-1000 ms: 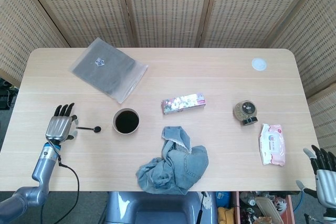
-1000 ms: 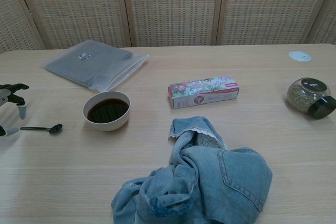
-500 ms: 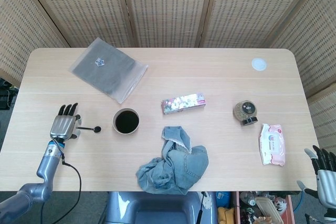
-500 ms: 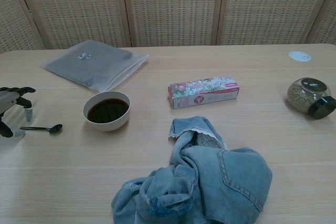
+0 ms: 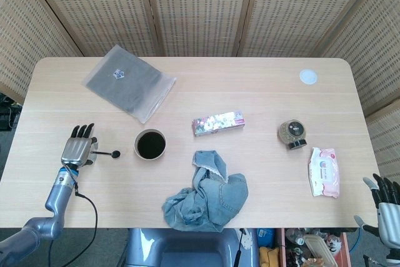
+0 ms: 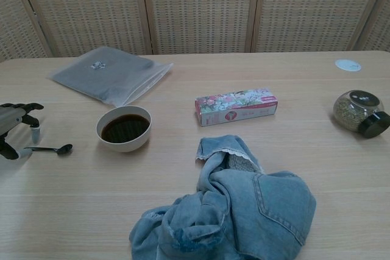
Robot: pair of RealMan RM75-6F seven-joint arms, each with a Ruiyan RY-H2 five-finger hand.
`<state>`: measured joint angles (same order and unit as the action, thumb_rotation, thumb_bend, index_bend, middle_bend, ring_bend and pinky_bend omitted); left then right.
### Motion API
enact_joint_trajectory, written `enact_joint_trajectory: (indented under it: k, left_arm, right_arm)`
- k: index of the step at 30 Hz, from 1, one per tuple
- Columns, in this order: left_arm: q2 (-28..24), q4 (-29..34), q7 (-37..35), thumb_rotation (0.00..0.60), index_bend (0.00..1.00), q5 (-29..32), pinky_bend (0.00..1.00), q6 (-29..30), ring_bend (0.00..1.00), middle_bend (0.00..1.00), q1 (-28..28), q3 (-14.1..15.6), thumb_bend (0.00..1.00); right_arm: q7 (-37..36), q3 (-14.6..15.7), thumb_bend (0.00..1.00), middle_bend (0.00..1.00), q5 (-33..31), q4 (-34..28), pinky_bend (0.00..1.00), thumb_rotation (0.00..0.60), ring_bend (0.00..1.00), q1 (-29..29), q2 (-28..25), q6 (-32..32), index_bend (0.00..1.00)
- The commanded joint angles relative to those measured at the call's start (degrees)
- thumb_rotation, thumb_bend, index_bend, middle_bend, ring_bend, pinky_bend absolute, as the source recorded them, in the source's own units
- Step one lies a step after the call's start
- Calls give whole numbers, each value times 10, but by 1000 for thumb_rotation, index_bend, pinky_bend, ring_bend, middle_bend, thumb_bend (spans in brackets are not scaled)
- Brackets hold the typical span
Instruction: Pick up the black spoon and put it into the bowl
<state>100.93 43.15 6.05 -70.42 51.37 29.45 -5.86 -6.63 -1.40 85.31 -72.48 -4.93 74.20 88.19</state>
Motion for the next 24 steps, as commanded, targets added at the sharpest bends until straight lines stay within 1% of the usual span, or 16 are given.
enact_joint_trajectory:
  k: [1, 24]
  left_arm:
    - [1, -1, 1, 600, 498, 0, 0, -2, 0, 26, 1, -1, 405]
    - [5, 2, 9, 600, 507, 1, 0, -15, 0, 27, 1, -7, 408]
  right_arm:
    - [0, 0, 213, 150, 0, 0, 0, 600, 0, 0, 0, 0, 171]
    - [-9, -1, 213, 150, -3, 10, 0, 600, 0, -2, 2, -1, 172]
